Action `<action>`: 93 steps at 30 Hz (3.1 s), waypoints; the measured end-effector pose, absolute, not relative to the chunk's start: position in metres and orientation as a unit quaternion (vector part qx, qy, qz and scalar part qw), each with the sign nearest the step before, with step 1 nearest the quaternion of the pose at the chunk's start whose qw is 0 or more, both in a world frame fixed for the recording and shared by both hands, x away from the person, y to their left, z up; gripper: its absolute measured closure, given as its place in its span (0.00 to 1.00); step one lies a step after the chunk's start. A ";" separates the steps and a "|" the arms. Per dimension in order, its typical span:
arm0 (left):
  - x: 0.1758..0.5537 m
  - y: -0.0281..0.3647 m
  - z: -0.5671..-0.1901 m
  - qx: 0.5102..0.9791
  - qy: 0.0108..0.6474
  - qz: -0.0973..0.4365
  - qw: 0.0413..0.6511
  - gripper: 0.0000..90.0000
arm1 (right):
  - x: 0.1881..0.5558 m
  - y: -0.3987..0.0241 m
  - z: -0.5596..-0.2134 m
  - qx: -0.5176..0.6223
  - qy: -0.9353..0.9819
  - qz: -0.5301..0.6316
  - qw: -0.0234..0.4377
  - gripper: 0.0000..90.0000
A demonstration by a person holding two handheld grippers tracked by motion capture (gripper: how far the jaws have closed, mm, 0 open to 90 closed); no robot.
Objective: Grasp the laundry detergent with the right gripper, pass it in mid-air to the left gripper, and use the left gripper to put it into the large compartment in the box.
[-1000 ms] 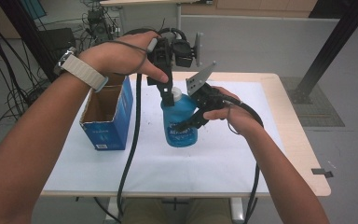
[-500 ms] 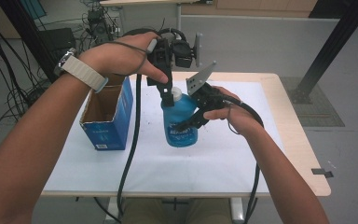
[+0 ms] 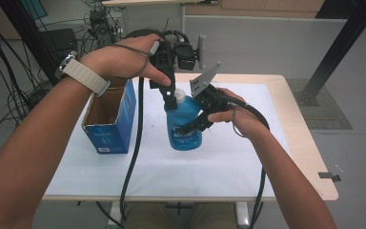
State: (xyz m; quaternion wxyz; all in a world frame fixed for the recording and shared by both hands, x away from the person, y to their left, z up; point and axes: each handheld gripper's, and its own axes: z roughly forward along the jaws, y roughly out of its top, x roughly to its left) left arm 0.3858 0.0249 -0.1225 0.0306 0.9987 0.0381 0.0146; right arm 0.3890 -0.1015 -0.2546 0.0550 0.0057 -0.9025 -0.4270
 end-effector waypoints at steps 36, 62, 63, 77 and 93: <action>0.385 0.017 -0.141 0.999 0.017 -0.012 0.047 0.18 | 0.386 -0.100 -0.245 0.005 -0.895 -0.441 0.064 0.48; 0.384 0.016 -0.148 0.998 0.009 -0.019 0.057 0.25 | 0.388 -0.100 -0.243 0.014 -0.894 -0.446 0.050 0.48; 0.384 0.016 -0.148 0.998 0.009 -0.019 0.058 0.25 | 0.388 -0.100 -0.243 0.014 -0.894 -0.446 0.050 0.48; 0.383 0.017 -0.149 0.997 0.008 -0.018 0.069 0.30 | 0.386 -0.101 -0.242 0.010 -0.891 -0.450 0.060 0.48; 0.383 0.017 -0.150 0.997 0.000 -0.033 0.074 0.41 | 0.386 -0.102 -0.242 0.006 -0.891 -0.450 0.064 0.48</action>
